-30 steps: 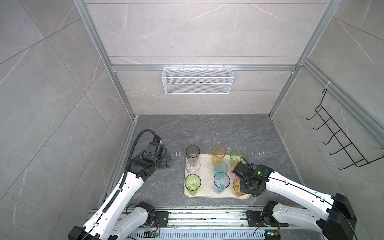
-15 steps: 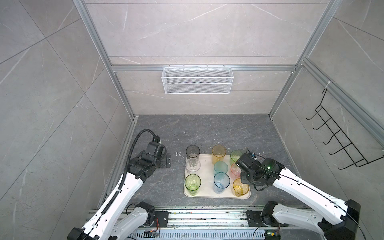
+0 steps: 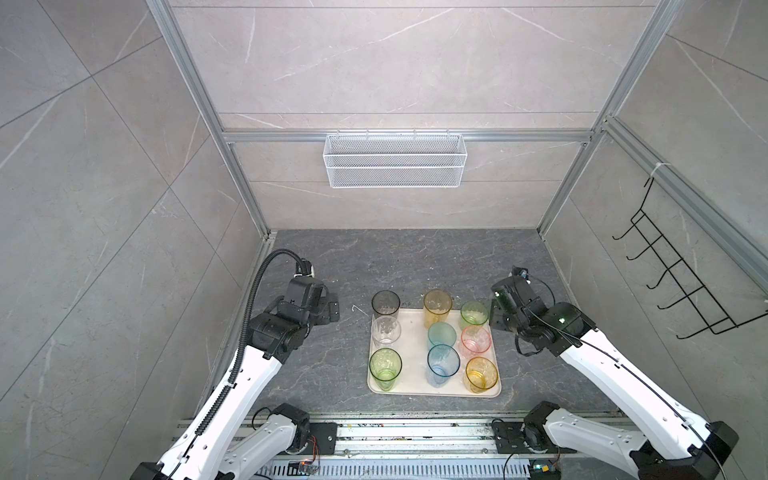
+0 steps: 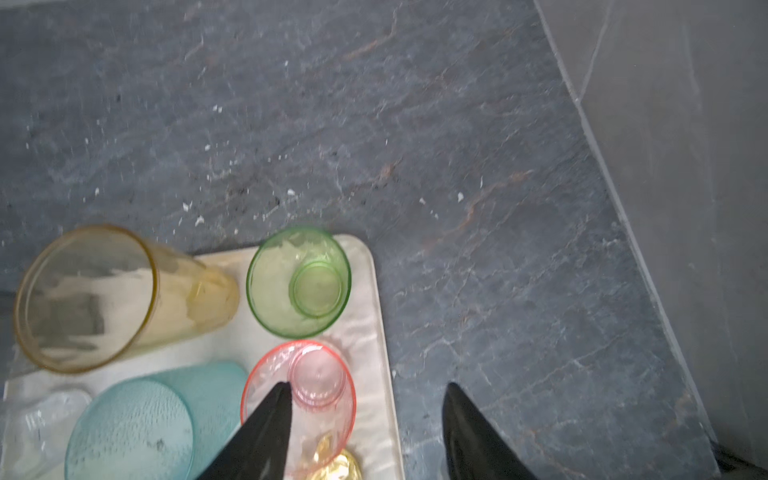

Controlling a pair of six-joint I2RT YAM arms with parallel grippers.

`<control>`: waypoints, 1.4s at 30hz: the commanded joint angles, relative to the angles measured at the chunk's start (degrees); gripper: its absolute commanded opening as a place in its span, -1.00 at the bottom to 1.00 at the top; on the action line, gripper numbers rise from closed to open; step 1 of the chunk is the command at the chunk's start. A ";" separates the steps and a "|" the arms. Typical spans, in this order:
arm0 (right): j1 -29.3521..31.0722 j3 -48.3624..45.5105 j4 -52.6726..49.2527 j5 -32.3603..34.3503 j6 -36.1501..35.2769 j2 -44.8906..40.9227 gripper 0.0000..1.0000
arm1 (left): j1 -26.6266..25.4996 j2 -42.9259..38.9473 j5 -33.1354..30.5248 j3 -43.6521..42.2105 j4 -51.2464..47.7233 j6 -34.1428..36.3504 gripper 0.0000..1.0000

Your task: Place the glasses into the tray

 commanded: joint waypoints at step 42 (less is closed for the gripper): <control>-25.83 -37.63 81.22 -6.79 -31.82 11.23 0.99 | 21.23 29.05 0.99 -37.94 90.73 18.62 0.99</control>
